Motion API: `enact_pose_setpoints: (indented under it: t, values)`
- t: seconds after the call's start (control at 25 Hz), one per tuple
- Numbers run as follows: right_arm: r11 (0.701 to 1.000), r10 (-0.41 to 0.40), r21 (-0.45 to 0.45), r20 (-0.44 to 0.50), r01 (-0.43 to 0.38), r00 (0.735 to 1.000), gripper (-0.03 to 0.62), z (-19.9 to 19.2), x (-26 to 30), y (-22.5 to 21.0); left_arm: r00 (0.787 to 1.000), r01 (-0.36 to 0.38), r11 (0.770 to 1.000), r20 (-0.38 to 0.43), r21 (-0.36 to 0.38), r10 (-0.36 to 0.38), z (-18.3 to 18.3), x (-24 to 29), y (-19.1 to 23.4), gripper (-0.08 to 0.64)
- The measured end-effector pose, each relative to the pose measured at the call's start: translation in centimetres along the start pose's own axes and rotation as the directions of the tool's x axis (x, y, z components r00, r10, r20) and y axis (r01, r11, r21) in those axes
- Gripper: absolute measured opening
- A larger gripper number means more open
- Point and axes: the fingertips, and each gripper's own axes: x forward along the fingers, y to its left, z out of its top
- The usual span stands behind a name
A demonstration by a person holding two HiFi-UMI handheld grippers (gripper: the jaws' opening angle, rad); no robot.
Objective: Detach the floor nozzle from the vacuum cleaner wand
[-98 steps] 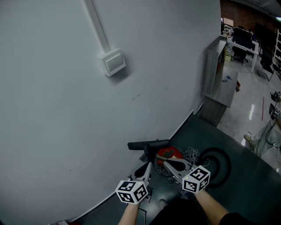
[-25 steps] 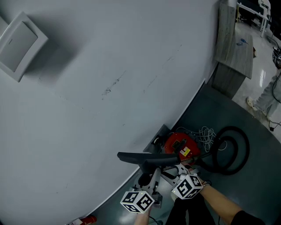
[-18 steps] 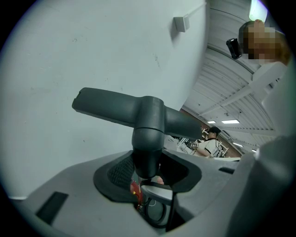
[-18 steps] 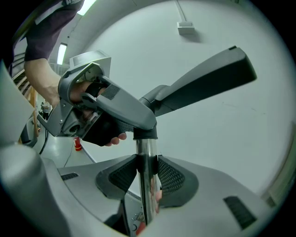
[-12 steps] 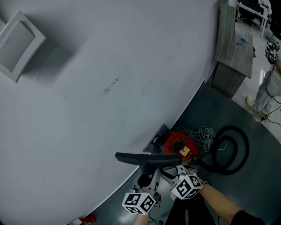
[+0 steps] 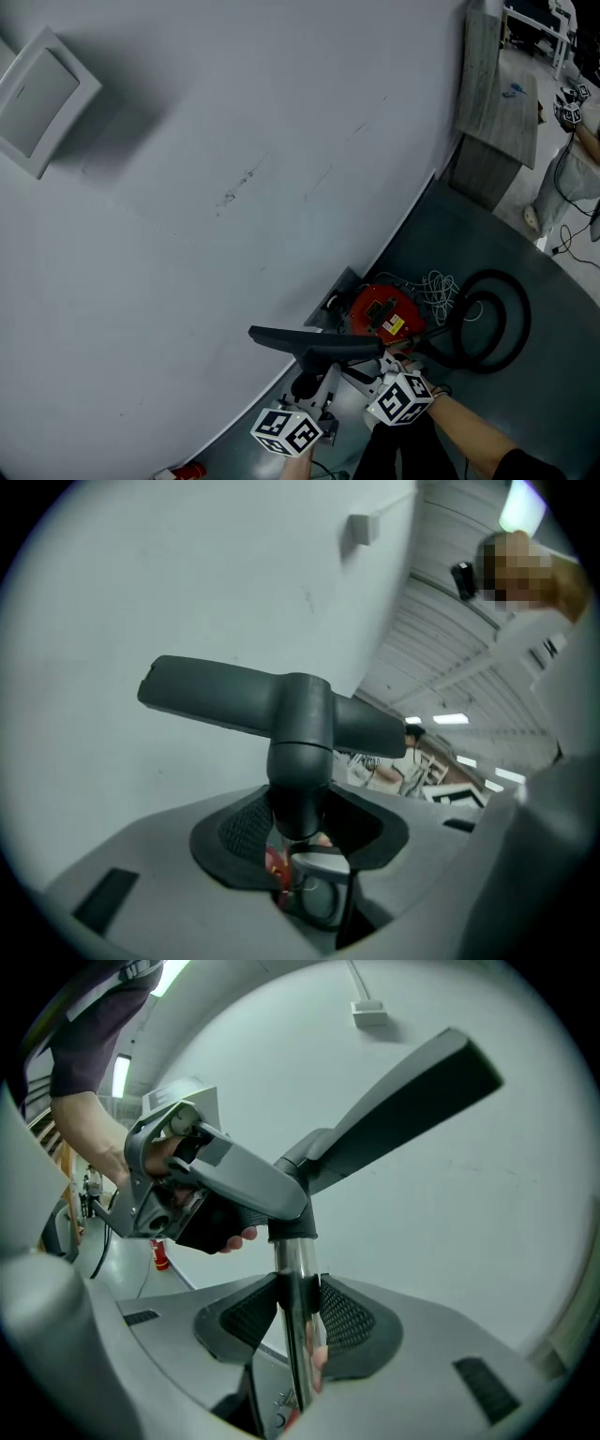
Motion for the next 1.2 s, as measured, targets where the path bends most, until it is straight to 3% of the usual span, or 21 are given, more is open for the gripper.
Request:
enact_pose_setpoints:
  t: [0.08,0.12,0.2,0.28,0.4,0.68,0.92,1.04,1.2]
  values:
    - [1.0,0.002,-0.001,-0.001,-0.002,1.0,0.149,0.0,0.0,-0.1,0.999,-0.009,0.985,-0.037,0.175,0.015,0.2,0.1,-0.6,0.173]
    - [1.0,0.0,-0.001,-0.001,0.0,1.0,0.149,0.0,-0.1,-0.1,0.999,-0.002,0.98,-0.047,0.198,0.012,0.2,0.2,-0.8,0.173]
    - [1.0,-0.003,0.001,0.0,0.003,1.0,0.149,0.0,-0.1,-0.1,0.999,0.016,0.991,-0.044,0.131,-0.011,0.0,0.1,-0.6,0.173]
    - [1.0,-0.001,0.002,0.0,0.001,1.0,0.149,0.0,-0.2,0.0,0.999,0.037,0.999,-0.017,-0.004,-0.037,0.0,-0.1,-0.2,0.173]
    - [1.0,-0.002,0.0,-0.001,0.002,1.0,0.149,-0.1,-0.2,0.0,0.997,0.059,0.986,0.055,-0.154,-0.051,1.1,-0.6,0.5,0.173]
    - [1.0,-0.01,0.029,-0.023,0.01,1.0,0.152,-0.1,-0.1,0.0,0.998,0.025,0.998,0.052,-0.065,-0.021,3.5,-1.5,0.3,0.173]
    - [0.991,-0.004,0.132,0.038,-0.001,0.999,0.152,2.8,-1.9,0.1,0.997,0.0,1.0,0.071,-0.018,0.001,5.2,-2.6,-0.6,0.173]
    - [0.958,-0.043,0.286,0.12,0.007,0.992,0.152,5.5,-3.9,-1.0,0.997,-0.022,1.0,0.078,0.02,0.02,6.8,-3.6,-1.7,0.173]
    - [0.877,-0.113,0.481,0.221,-0.007,0.969,0.15,9.5,-7.4,-3.3,0.993,-0.051,0.998,0.112,0.047,0.045,9.3,-5.2,-3.5,0.173]
